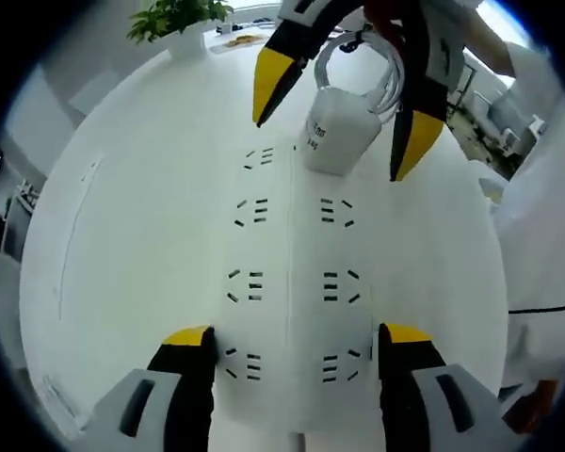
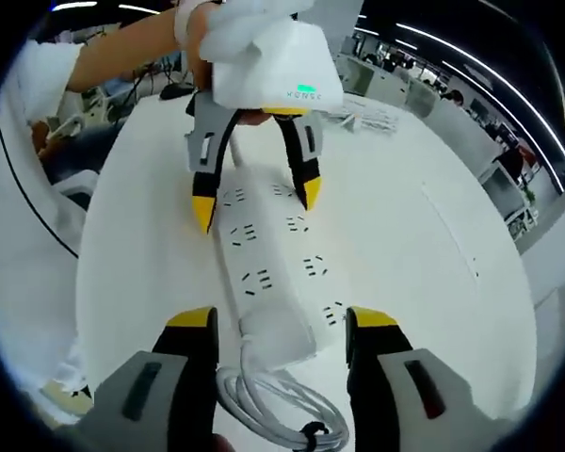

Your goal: Straighten the power strip on the desk, plug the charger into it

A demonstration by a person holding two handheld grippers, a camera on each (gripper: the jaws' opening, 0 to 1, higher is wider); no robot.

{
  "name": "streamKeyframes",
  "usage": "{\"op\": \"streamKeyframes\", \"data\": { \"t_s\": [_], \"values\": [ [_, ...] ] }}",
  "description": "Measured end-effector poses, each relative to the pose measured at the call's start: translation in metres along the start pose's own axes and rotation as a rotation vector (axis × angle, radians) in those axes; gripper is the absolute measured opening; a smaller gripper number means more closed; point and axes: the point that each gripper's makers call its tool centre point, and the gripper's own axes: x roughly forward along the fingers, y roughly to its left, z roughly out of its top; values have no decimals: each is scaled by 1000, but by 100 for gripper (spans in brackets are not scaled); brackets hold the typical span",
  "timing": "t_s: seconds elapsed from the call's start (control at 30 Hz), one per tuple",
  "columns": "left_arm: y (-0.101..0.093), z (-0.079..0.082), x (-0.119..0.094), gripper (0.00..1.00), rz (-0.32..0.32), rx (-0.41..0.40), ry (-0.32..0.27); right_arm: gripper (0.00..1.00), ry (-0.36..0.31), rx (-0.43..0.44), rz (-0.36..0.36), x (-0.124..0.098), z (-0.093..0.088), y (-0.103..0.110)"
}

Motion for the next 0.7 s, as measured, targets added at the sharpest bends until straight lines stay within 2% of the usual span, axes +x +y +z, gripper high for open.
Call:
{"op": "streamKeyframes", "data": {
  "t_s": [0.13, 0.27, 0.33, 0.47, 0.6, 0.7],
  "values": [
    [3, -1, -8, 78, 22, -8, -55, 59, -32, 30, -12, 0, 0, -1],
    [-13, -2, -19, 83, 47, -15, -101, 61, -37, 45, -27, 1, -7, -8],
    [-21, -1, -21, 85, 58, -29, -133, 64, -62, 92, -38, 3, -8, -15],
    [-28, 2, -25, 90, 58, -68, -196, 67, -113, 150, -67, -1, -7, -9],
    [-31, 3, -31, 93, 94, -105, -236, 70, -157, 184, -89, -8, -5, -4],
    [-38, 12, -43, 96, 106, -149, -314, 72, -182, 208, -102, -12, -7, -4]
  ]
}}
